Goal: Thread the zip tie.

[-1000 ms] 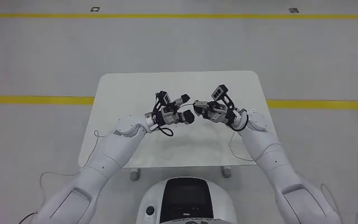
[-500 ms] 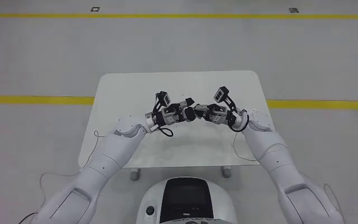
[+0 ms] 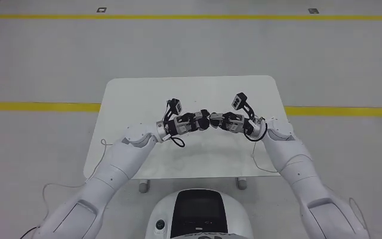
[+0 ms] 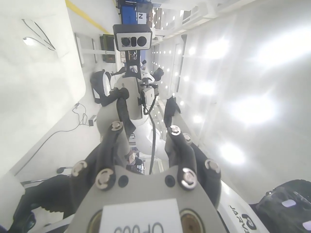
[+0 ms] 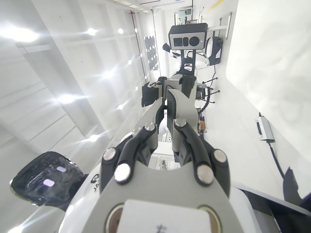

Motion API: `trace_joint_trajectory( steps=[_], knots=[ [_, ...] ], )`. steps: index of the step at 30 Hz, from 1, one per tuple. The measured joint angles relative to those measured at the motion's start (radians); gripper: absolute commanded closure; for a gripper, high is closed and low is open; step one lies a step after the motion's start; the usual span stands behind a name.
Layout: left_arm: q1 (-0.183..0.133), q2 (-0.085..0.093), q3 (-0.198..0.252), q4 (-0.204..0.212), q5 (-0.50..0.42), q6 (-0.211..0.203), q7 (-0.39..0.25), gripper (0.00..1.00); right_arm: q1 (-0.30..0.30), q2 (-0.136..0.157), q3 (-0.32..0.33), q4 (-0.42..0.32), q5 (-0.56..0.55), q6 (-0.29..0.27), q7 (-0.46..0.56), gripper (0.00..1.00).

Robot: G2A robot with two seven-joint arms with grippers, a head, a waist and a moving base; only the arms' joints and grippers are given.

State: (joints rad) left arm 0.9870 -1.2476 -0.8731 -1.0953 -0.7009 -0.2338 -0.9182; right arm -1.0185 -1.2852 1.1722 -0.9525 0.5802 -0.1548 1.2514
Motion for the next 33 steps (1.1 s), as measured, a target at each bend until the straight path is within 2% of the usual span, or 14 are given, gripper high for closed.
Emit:
trace_joint_trajectory(
  steps=[13,18,28,33],
  knots=[
    [-0.007,0.001,0.007,0.003,0.041,0.016,0.002,0.81,-0.014,0.018,0.01,-0.027,-0.052,0.001,-0.011,1.0],
    [-0.008,0.002,0.007,0.002,0.057,0.016,0.002,0.91,-0.018,0.025,0.014,-0.034,-0.072,0.003,-0.007,1.0],
    [-0.01,0.004,0.012,-0.003,0.08,0.024,0.0,0.9,-0.023,0.033,0.012,-0.045,-0.076,0.003,-0.002,1.0],
    [-0.011,0.004,0.013,-0.004,0.083,0.027,-0.004,0.93,-0.019,0.034,0.003,-0.046,-0.076,0.003,-0.004,1.0]
  ],
)
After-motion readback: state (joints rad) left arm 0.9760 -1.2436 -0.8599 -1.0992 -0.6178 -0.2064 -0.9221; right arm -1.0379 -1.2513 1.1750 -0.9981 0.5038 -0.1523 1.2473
